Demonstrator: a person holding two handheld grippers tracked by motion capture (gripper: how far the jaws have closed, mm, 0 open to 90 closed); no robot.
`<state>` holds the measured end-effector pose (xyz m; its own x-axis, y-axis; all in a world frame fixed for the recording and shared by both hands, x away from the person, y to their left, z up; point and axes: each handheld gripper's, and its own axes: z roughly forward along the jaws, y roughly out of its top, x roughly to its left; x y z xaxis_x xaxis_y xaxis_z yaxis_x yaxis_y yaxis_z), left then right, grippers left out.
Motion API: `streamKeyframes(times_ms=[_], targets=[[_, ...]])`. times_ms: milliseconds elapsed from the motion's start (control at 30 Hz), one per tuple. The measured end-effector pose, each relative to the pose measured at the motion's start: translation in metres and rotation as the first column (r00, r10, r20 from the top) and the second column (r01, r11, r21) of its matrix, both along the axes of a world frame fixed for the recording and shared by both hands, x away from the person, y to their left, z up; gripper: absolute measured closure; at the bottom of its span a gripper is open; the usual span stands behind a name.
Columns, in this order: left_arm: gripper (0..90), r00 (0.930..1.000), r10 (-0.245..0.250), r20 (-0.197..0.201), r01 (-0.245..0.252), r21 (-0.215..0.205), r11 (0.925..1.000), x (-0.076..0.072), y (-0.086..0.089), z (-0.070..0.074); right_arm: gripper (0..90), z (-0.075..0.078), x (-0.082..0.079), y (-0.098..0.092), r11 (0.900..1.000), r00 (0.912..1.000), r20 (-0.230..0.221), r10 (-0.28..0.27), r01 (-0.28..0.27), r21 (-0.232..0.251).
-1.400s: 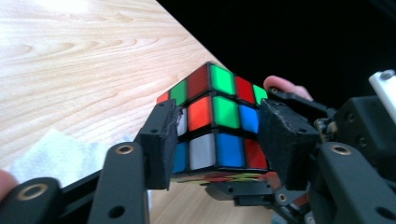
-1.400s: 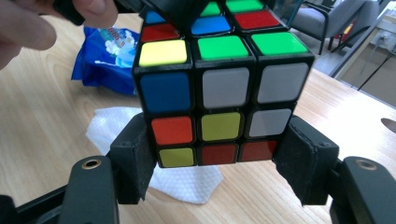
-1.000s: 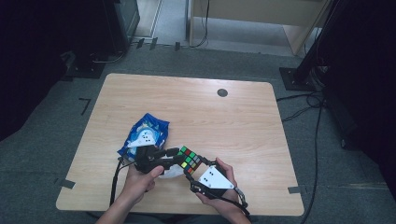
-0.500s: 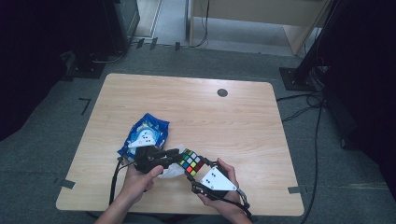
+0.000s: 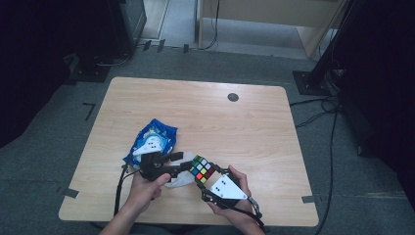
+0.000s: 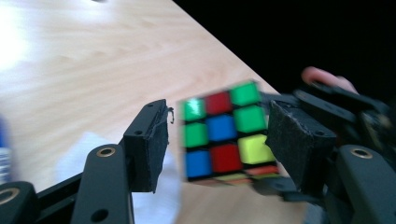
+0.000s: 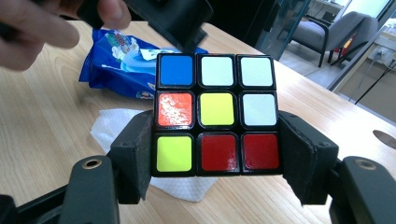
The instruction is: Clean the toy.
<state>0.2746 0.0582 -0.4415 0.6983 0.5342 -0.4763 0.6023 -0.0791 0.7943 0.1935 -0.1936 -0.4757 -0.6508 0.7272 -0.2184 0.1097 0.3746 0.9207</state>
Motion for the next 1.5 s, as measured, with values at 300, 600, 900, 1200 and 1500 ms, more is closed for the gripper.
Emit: streamKeyframes(times_ms=[300,600,900,1200,1500], targets=[[36.7,0.9997,-0.025,0.001,0.023,0.404,0.9146,0.004,-0.027,-0.04,34.9,0.004,0.005,-0.027,0.998,0.9989,-0.003,-0.046,0.046,0.051],[52.2,0.9979,0.022,0.061,-0.053,0.574,0.817,0.003,-0.041,-0.062,34.9,0.005,0.003,-0.028,0.998,0.9999,0.004,-0.016,0.016,0.064],[89.3,0.9977,-0.005,0.068,-0.026,0.443,0.8962,0.003,-0.025,-0.053,34.9,0.004,0.0,-0.022,0.998,0.9998,0.001,0.02,-0.02,0.059],[89.5,0.9884,-0.1,0.114,0.096,0.041,0.9945,-0.011,-0.006,0.003,34.9,0.0,-0.001,-0.011,0.998,0.9984,-0.013,0.055,-0.054,0.038],[88.9,0.9807,-0.189,0.05,0.193,-0.094,0.9767,-0.012,-0.012,0.004,34.9,0.0,-0.003,-0.007,0.997,0.9979,-0.007,0.064,-0.064,0.032]])
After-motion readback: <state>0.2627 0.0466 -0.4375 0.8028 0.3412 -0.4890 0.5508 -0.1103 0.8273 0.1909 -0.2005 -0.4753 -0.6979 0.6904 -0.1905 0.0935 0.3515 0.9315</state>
